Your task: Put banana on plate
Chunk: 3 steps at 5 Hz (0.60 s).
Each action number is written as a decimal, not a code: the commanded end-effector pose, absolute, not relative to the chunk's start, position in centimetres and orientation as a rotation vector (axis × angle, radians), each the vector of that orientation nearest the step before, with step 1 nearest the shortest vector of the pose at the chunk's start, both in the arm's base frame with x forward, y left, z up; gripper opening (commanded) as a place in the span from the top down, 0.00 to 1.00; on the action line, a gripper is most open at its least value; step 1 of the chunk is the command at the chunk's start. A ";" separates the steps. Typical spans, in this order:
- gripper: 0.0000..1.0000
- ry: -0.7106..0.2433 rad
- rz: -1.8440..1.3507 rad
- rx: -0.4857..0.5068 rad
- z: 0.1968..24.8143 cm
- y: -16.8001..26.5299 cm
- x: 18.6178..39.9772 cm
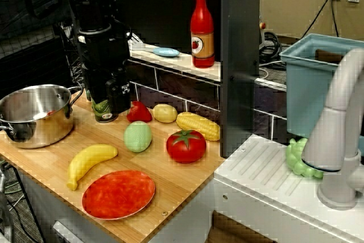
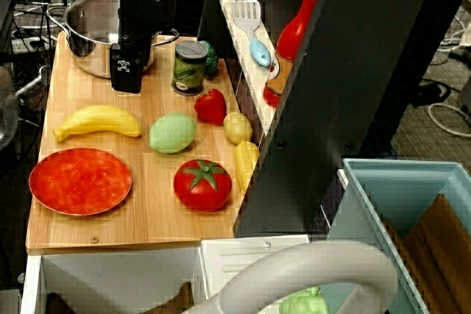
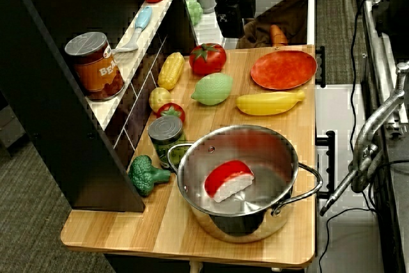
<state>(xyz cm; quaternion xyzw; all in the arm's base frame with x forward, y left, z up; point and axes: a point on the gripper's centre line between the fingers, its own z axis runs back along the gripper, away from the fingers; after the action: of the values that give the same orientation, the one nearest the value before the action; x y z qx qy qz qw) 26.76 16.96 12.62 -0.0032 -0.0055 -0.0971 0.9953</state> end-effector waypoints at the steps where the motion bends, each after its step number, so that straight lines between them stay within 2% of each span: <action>1: 0.00 -0.011 -0.194 -0.006 12.6 17.0 26.8; 3: 0.00 0.008 -0.189 0.008 11.8 19.5 26.7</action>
<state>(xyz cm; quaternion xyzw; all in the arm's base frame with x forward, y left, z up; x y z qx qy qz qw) 26.34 19.12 10.48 -0.0128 0.0204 -0.0892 0.9957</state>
